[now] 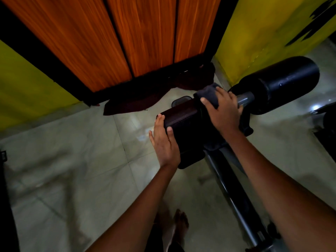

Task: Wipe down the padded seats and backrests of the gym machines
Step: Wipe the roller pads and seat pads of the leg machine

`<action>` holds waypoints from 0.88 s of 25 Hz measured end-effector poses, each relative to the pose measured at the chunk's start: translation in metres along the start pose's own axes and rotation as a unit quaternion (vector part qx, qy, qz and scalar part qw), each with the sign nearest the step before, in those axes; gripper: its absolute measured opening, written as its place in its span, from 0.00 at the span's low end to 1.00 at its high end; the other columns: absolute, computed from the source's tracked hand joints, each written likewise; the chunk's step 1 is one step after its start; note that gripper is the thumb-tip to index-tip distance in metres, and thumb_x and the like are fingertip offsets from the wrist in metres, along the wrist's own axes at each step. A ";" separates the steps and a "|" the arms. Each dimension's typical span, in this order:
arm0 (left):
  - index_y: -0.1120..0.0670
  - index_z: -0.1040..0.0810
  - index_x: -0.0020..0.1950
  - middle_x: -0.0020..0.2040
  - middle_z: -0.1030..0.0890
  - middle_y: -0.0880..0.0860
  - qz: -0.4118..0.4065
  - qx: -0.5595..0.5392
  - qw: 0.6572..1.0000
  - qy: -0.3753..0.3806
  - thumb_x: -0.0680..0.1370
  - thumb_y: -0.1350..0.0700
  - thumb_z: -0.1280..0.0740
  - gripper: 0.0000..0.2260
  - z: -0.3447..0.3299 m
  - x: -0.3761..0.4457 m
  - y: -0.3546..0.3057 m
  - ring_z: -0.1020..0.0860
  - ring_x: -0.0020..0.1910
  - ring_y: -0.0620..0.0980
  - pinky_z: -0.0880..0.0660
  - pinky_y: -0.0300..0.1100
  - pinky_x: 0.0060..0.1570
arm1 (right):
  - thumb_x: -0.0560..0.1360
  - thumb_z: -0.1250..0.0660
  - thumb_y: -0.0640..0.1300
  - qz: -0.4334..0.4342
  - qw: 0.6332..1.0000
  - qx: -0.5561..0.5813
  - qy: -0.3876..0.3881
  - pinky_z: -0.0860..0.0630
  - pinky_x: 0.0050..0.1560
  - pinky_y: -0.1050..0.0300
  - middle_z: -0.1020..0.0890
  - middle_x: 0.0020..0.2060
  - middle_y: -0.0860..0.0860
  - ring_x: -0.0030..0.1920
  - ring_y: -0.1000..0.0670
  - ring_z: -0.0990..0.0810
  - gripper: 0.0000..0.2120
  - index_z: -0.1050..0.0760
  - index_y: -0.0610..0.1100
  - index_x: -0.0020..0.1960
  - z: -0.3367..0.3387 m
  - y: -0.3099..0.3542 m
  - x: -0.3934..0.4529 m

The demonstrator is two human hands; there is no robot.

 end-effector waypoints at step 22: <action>0.61 0.36 0.72 0.70 0.31 0.57 0.108 0.035 0.993 0.000 0.83 0.57 0.49 0.18 -0.003 0.022 0.001 0.35 0.71 0.53 0.55 0.51 0.74 | 0.77 0.44 0.61 0.166 0.985 -0.032 -0.040 0.47 0.69 0.35 0.27 0.68 0.51 0.72 0.43 0.37 0.27 0.30 0.47 0.69 -0.006 0.032 -0.038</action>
Point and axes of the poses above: each hand's wrist, its own x-axis towards the middle knuckle, its own z-axis out of the back of the hand, y = z × x, the point moved 10 cm from there along x, towards the middle knuckle
